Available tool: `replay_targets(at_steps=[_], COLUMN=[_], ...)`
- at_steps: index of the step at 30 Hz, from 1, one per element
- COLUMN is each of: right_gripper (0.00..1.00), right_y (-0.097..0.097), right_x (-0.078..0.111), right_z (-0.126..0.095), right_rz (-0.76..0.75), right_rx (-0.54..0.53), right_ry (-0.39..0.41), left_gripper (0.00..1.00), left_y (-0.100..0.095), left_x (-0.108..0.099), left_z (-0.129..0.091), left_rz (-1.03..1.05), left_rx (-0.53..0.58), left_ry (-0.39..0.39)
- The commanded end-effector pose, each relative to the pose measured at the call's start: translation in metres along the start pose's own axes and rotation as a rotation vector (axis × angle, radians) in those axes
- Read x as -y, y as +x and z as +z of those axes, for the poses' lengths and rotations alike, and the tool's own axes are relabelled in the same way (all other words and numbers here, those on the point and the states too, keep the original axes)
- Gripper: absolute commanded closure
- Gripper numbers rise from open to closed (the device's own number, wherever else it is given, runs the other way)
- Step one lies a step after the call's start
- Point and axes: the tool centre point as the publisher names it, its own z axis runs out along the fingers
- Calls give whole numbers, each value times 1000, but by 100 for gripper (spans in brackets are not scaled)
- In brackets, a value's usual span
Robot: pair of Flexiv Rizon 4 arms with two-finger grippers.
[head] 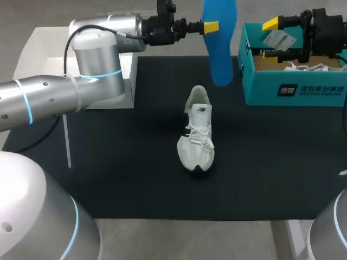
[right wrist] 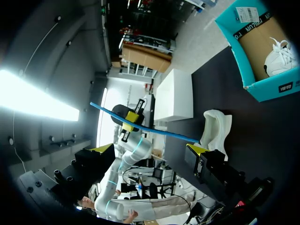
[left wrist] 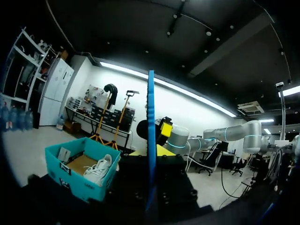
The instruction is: Take the shoe out of the shoebox, open the shoe tongue, remove and reinsert the insole, then place the shoe into the shoebox
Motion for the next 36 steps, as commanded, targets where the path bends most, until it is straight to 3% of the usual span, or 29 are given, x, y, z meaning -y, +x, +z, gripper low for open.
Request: replay_targets(at_steps=[1,9,11,13,14,16,23,25,36], right_gripper=[0,0,0,0,0,0,0,0,0], right_y=[0,0,0,0,0,0,0,0,0], right_x=[0,0,0,0,0,0,0,0,0], right_z=[2,2,2,2,2,2,2,2,2], right_rz=[1,1,1,1,1,1,1,1,1], right_rx=[2,2,2,2,2,2,2,2,2], right_ry=[-2,-2,-2,-2,-2,-2,-2,-2,-2], left_gripper=[100,100,100,100,100,100,100,100,100], left_y=[-2,-2,-4,-6,-7,-7,-5,-4,-4], left_x=[3,3,-5,-5,-6,-5,1,5,5], left_z=[-1,-1,0,0,0,1,2,3,3], left_rz=[524,524,881,1001,1124,1249,1641,1664,1664], left_rx=[-21,-21,-43,-12,-36,1,20,0,0], left_ry=[-159,-159,-202,-139,-171,-96,52,-18,-18])
